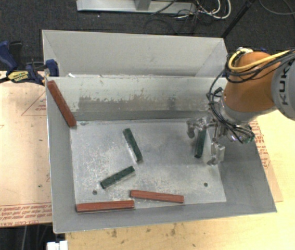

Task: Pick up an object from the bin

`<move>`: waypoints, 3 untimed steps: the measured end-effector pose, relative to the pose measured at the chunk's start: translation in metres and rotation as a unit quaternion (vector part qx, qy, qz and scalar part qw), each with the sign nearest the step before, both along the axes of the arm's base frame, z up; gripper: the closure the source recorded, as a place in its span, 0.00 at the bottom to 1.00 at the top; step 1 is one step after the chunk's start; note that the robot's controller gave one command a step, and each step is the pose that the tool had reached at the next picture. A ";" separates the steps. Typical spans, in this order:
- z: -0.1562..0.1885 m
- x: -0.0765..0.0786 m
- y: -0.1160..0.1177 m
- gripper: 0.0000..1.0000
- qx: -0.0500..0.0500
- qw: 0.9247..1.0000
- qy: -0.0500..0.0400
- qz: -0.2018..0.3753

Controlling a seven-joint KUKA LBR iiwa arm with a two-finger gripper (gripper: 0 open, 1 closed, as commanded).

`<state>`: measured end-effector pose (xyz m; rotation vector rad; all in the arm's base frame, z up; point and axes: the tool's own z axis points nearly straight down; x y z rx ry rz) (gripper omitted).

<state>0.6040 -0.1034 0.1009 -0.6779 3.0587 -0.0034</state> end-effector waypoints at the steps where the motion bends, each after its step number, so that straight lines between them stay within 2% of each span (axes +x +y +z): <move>1: -0.030 0.026 -0.035 1.00 0.004 0.985 0.002 0.172; 2: -0.030 0.026 -0.035 1.00 0.004 0.985 0.002 0.172; 3: 0.086 0.009 -0.027 1.00 0.000 0.985 0.003 0.171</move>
Offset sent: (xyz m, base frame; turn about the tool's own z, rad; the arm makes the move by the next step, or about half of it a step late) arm 0.0000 0.0000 0.0000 0.0000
